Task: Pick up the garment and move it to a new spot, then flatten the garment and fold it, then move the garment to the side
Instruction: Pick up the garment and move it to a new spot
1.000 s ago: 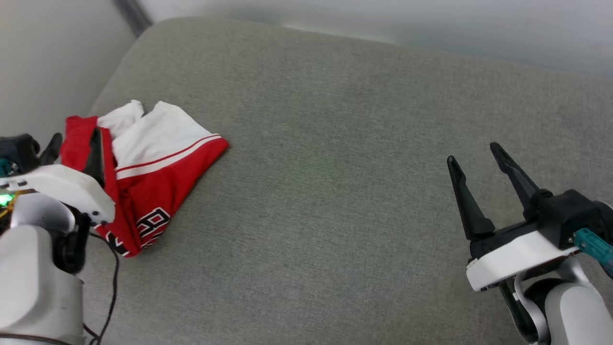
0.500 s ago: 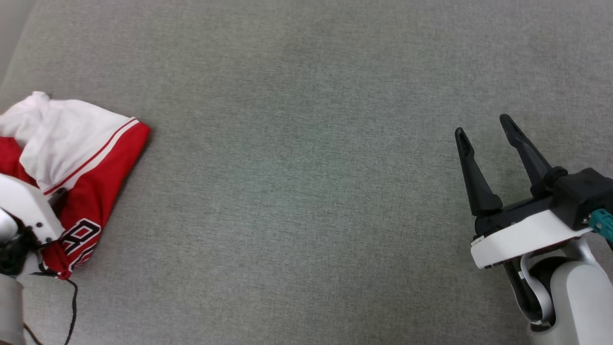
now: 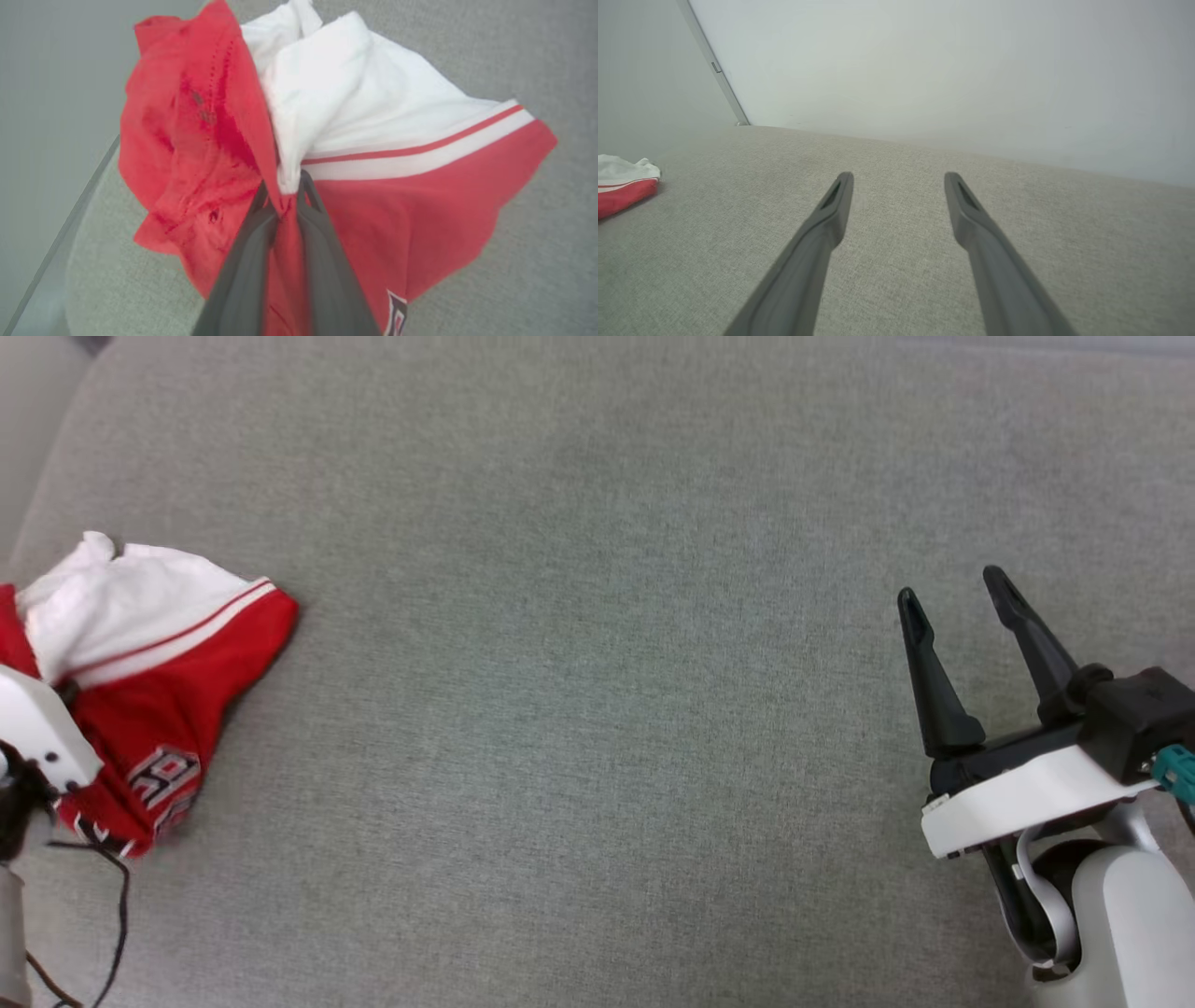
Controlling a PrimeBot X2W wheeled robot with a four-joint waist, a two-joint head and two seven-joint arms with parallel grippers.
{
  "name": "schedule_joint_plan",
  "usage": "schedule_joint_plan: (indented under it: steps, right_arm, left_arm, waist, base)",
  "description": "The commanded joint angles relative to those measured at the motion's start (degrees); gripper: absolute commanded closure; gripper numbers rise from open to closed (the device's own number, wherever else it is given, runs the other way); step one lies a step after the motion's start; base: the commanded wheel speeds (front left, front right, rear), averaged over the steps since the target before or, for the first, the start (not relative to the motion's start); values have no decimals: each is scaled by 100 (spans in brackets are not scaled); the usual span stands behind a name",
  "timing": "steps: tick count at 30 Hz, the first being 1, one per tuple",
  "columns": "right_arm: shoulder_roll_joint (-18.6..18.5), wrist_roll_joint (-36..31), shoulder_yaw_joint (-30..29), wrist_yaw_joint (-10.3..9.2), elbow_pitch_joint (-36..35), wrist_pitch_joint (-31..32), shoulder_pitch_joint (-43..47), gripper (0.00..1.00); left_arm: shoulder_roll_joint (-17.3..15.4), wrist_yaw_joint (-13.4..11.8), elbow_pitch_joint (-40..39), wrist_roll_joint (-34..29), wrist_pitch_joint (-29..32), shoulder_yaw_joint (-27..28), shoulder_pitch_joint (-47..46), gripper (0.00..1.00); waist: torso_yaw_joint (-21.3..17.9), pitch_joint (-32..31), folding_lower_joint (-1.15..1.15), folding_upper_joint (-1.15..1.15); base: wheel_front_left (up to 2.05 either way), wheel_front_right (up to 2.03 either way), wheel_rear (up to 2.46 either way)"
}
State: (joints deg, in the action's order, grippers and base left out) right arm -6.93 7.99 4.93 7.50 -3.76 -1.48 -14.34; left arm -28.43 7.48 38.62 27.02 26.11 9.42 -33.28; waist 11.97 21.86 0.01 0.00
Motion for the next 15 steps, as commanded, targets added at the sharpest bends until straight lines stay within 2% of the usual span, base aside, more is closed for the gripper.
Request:
schedule_joint_plan:
  steps: [1, 7, 15]
  right_arm:
    - [62, 5, -26, -2, 18, -43, 88, 0]
    - [182, 4, -148, -2, 91, -94, 293, 0]
    - [311, 22, -262, -2, 157, -120, 605, 0]
  left_arm:
    - [-60, -24, -109, -71, -247, -19, -96, 100]
    - [11, -165, -538, -349, -1347, -89, -263, 100]
    - [223, -275, -1037, -559, -2166, -237, -144, 100]
  waist:
    - [59, -230, -1, 0]
    - [148, -751, -1, 0]
    - [52, -1399, -1, 0]
  base:
    - [0, 0, 0]
    - [0, 0, 0]
    - [0, 0, 0]
